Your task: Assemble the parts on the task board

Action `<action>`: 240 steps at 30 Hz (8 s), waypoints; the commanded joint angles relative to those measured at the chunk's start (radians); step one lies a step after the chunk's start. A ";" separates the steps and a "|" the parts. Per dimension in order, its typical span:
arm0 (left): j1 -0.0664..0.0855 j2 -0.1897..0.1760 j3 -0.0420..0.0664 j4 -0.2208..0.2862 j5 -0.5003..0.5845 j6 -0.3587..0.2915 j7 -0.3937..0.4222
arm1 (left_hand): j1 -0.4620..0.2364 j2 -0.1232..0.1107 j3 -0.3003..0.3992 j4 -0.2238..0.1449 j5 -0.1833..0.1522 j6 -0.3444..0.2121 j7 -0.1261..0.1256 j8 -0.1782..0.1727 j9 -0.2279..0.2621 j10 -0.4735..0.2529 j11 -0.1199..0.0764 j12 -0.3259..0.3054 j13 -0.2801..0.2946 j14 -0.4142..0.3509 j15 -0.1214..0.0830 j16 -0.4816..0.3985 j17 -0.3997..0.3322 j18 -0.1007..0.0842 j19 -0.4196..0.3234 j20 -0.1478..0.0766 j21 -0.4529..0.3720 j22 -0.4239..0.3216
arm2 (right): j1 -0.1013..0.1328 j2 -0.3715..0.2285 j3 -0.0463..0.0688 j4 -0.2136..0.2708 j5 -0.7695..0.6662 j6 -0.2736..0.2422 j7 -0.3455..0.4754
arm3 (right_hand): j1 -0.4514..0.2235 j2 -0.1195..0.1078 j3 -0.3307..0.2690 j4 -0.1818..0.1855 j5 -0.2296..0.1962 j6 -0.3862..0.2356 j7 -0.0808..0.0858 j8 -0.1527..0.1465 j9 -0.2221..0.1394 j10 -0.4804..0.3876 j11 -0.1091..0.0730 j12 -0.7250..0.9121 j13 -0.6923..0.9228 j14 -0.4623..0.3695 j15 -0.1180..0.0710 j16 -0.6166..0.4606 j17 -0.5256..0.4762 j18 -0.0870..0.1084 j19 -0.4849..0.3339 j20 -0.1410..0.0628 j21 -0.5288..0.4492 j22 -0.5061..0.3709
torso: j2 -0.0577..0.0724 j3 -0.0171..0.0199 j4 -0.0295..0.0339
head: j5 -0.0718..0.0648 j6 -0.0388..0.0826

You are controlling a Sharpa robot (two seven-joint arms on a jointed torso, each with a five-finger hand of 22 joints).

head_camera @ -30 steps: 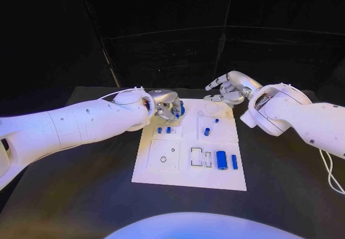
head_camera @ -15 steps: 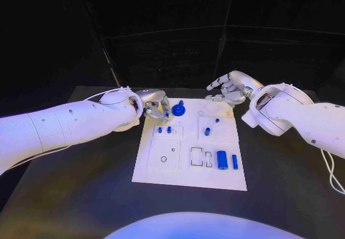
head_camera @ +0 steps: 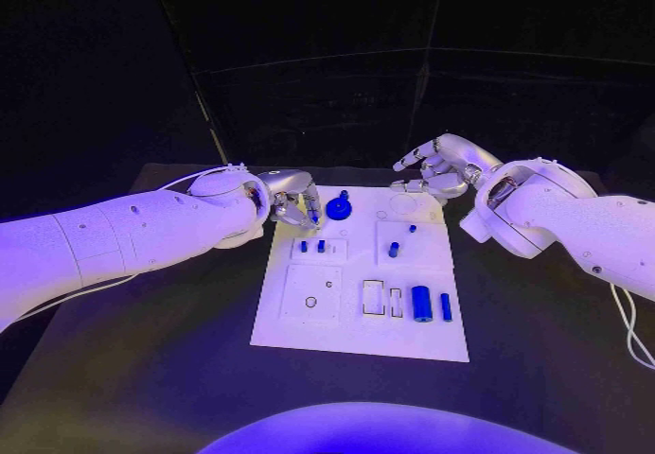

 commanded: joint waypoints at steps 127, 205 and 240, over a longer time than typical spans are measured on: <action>-0.007 -0.137 -0.003 0.068 1.238 -0.004 0.478 | -0.036 -0.021 -0.007 0.016 -0.012 -0.060 0.041 -0.046 -0.023 -0.025 0.031 -0.043 0.008 -0.165 0.027 -0.218 -0.440 0.044 -0.180 0.035 -0.294 -0.277 | -0.070 -0.003 -0.004 -0.057 -0.604 0.167 -0.102 | 0.138 -0.072 0.161 -0.007 -0.049 0.156 -0.021 0.003 -0.005 -0.285 0.000 -1.023 -1.004 0.031 -0.013 -0.179 -0.112 0.044 -0.093 -0.010 -0.177 -0.264 | 0.001 -0.0022 0.0008 | -0.083 0.026; -0.007 -0.136 -0.003 0.075 1.283 0.013 0.475 | -0.035 -0.020 -0.010 0.013 -0.012 -0.062 0.050 -0.043 -0.024 -0.029 0.036 -0.030 0.009 -0.195 0.030 -0.244 -0.490 0.043 -0.193 0.037 -0.313 -0.287 | -0.114 -0.005 -0.003 -0.007 -0.648 0.046 -0.129 | 0.090 -0.064 0.475 -0.148 -0.136 0.305 -0.038 -0.040 0.000 -0.142 -0.023 -1.071 -1.124 0.042 -0.033 -0.149 -0.087 0.028 -0.053 -0.027 -0.058 -0.122 | 0.000 -0.0013 0.0006 | -0.089 0.018; -0.006 -0.120 -0.003 0.075 1.283 0.010 0.469 | -0.034 -0.021 -0.011 0.013 -0.012 -0.063 0.050 -0.043 -0.024 -0.030 0.037 -0.030 0.009 -0.196 0.031 -0.245 -0.492 0.043 -0.194 0.037 -0.314 -0.287 | -0.139 0.091 0.000 0.195 -0.540 0.017 -0.086 | 0.083 -0.062 0.478 -0.147 -0.134 0.302 -0.037 -0.044 -0.001 -0.145 -0.021 -1.076 -1.127 0.043 -0.032 -0.146 -0.084 0.028 -0.053 -0.026 -0.058 -0.123 | 0.000 -0.0024 0.0011 | 0.006 -0.003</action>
